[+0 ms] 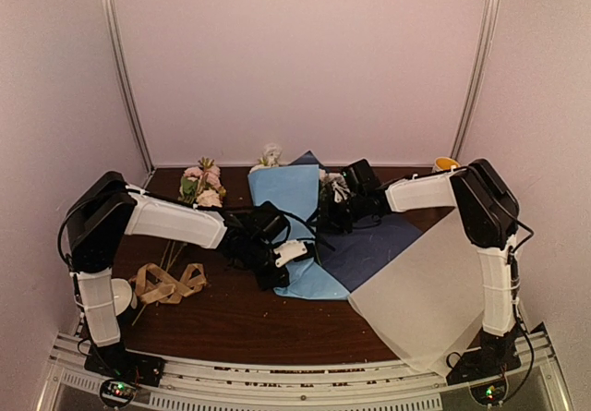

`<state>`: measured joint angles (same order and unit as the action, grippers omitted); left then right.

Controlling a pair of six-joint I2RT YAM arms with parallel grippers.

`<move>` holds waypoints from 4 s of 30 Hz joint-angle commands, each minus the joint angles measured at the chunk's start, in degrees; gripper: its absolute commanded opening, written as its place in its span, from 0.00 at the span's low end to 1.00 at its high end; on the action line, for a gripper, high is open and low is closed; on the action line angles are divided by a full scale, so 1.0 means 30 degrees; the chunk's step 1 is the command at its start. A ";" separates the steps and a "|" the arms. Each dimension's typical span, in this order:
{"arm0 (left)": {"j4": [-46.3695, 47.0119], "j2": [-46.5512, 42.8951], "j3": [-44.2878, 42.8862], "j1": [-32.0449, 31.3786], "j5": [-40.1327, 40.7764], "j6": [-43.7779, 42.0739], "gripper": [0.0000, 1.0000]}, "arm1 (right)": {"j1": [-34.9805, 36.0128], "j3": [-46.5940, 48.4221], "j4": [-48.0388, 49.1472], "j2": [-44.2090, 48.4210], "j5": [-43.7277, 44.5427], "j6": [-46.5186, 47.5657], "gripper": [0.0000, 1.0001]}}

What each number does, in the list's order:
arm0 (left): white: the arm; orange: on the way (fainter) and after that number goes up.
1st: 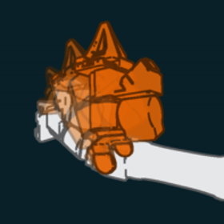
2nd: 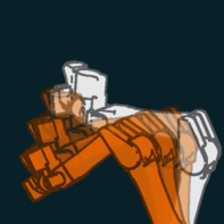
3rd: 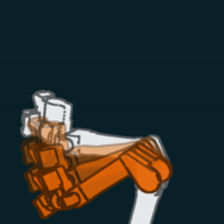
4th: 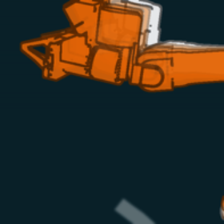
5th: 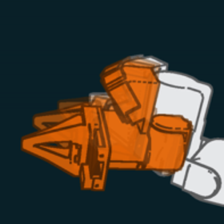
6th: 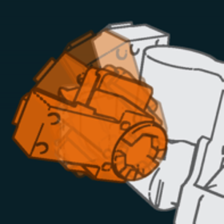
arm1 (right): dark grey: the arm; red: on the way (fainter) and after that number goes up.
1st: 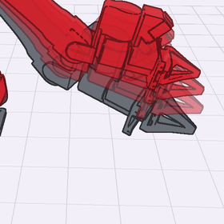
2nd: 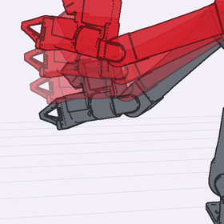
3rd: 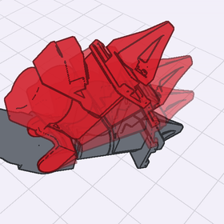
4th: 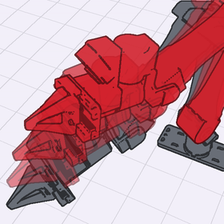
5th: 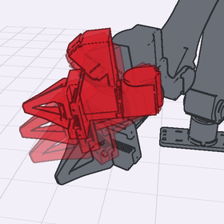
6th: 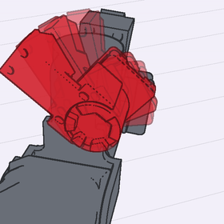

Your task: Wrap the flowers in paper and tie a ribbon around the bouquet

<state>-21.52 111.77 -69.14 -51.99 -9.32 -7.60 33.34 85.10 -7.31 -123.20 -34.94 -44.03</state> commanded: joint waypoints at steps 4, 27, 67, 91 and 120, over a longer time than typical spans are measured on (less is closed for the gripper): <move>-0.0825 0.0881 0.0017 -0.0073 -0.0181 -0.0222 0.19 | 0.0882 -0.3040 0.1935 0.2087 -0.2601 -0.0447 0.34; 0.0369 -0.2287 0.0528 -0.0059 -0.1071 -0.0593 0.29 | 0.1719 -0.6082 0.1298 0.2418 -0.0855 -0.0323 0.00; -0.1050 0.3178 -0.3051 0.0995 -0.1190 -0.0251 0.31 | -0.8062 -0.0847 -1.3705 0.3051 0.9081 0.8868 0.44; -0.2315 0.3010 -0.2284 0.1266 0.0435 -0.1735 0.31 | -0.2968 0.4787 -1.9479 -0.1282 0.6560 1.0307 0.43; -0.2233 0.2473 -0.2178 0.1823 0.0429 -0.1317 0.31 | 0.1454 -0.3368 -1.2064 0.3682 0.1363 0.9336 0.38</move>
<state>-21.26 117.73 -76.51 -47.72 -10.24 -12.49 38.09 77.38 -46.83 -111.24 -28.58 -15.84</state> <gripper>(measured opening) 0.306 0.376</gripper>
